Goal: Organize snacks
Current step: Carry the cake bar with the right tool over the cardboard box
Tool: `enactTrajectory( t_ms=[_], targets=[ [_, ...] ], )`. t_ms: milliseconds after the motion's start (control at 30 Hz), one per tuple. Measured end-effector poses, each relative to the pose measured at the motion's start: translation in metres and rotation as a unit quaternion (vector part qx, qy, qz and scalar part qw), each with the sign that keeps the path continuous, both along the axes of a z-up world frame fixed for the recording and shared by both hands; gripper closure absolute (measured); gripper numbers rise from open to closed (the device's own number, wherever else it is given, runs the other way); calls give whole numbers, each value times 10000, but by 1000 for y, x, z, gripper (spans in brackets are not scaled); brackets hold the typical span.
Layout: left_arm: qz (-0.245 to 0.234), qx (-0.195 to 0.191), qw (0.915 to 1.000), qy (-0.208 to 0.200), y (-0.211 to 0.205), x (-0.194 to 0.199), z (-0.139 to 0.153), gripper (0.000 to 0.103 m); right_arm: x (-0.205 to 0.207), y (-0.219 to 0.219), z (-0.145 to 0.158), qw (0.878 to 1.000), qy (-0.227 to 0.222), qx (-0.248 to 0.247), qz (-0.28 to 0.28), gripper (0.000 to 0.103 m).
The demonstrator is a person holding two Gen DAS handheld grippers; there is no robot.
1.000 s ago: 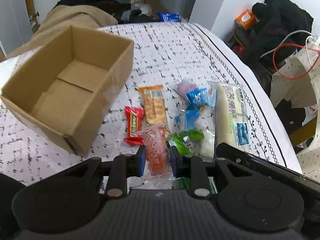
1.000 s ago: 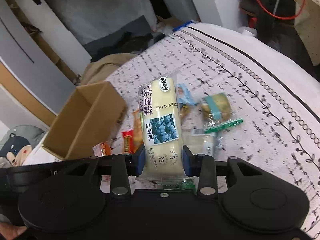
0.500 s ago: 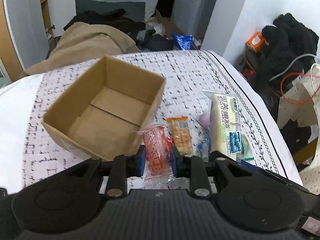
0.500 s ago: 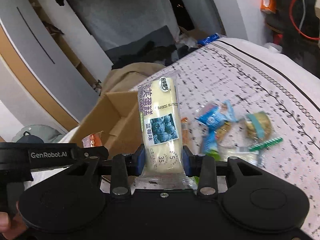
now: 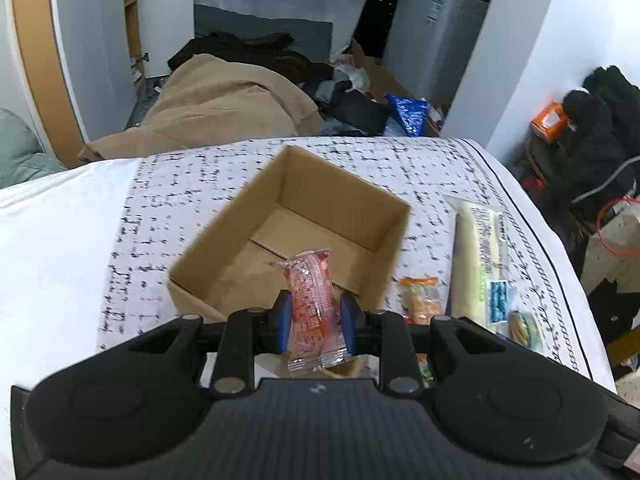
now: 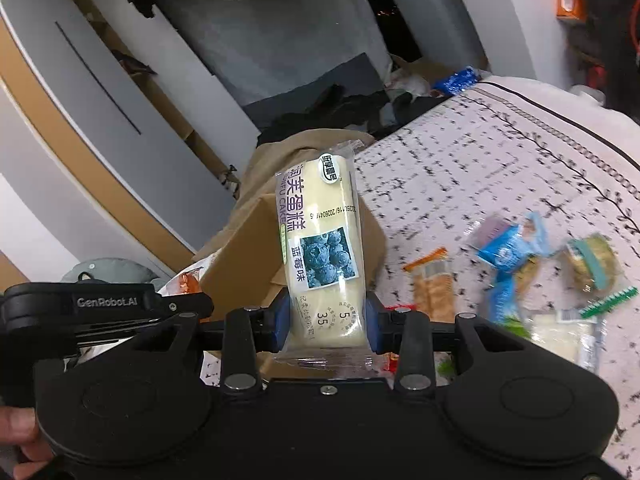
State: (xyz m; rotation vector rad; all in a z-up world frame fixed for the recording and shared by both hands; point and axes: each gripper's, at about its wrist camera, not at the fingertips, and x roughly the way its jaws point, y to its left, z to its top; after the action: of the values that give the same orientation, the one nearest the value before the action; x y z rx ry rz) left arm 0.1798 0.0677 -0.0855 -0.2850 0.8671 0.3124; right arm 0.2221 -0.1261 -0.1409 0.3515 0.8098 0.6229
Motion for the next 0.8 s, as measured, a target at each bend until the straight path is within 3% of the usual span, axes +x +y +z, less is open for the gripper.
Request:
enactTrajectory(
  t_ms=[667,767,800],
  targets=[
    [230,-131,9992,302,38,28,-25,75,14,54,-15,9993,165,159,290,66],
    [205,-118,9994,260,41,28,-21,73,13,58,-17,9992,157,98,342,60],
    [195,-114,9994,264,41,28,-20,71,12,58,-16,9994,118,79,328,52]
  ],
)
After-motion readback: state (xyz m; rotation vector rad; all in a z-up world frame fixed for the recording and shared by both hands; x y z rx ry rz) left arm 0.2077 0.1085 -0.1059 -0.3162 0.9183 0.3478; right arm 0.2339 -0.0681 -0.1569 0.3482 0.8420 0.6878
